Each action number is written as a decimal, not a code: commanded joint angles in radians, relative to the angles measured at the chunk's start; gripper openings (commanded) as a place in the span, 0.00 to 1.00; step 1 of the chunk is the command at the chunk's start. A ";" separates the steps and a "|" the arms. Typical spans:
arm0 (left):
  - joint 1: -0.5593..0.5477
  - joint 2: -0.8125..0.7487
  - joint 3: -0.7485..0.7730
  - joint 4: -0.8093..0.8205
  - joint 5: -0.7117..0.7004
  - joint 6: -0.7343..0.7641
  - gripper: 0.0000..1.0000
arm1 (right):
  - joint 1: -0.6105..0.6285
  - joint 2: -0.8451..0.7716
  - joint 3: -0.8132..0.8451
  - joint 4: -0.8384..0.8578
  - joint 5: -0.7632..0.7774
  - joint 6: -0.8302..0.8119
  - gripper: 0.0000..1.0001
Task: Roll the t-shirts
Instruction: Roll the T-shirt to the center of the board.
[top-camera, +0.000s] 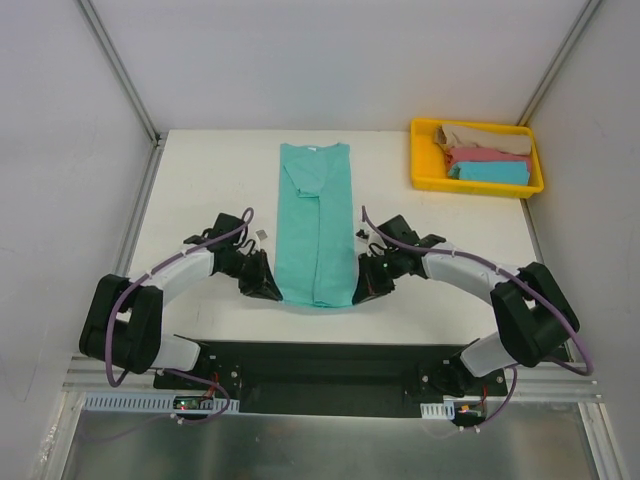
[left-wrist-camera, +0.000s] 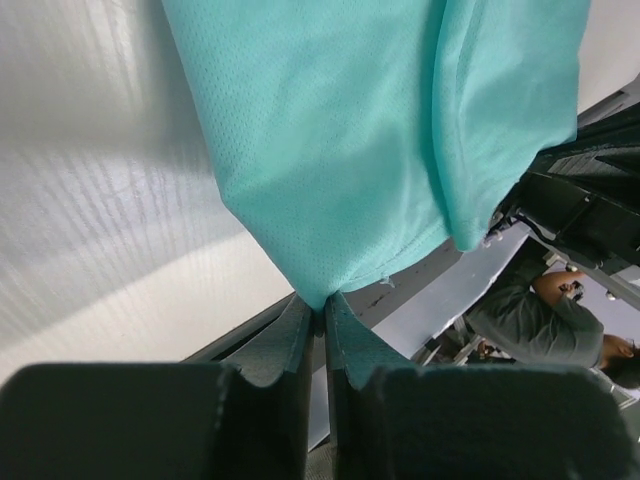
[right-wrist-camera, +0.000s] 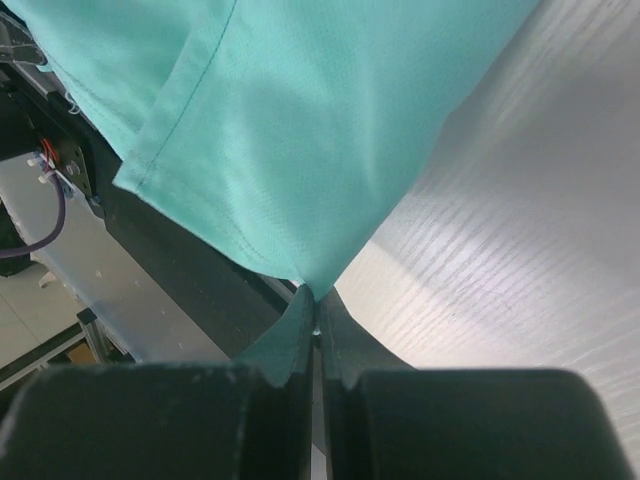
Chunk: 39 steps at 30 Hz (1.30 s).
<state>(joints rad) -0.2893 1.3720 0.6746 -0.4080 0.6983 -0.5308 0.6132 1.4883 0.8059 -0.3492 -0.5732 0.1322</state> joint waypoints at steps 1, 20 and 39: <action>0.035 0.002 0.066 -0.020 0.003 0.023 0.05 | -0.032 -0.025 0.064 -0.004 0.033 -0.016 0.00; 0.127 0.147 0.189 -0.014 -0.013 0.043 0.00 | -0.061 0.144 0.219 0.021 0.041 -0.054 0.01; 0.182 0.317 0.333 -0.049 -0.063 0.060 0.01 | -0.081 0.325 0.395 -0.010 0.065 -0.164 0.01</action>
<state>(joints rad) -0.1219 1.6638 0.9653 -0.4183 0.6678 -0.4980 0.5449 1.7954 1.1500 -0.3336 -0.5270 0.0185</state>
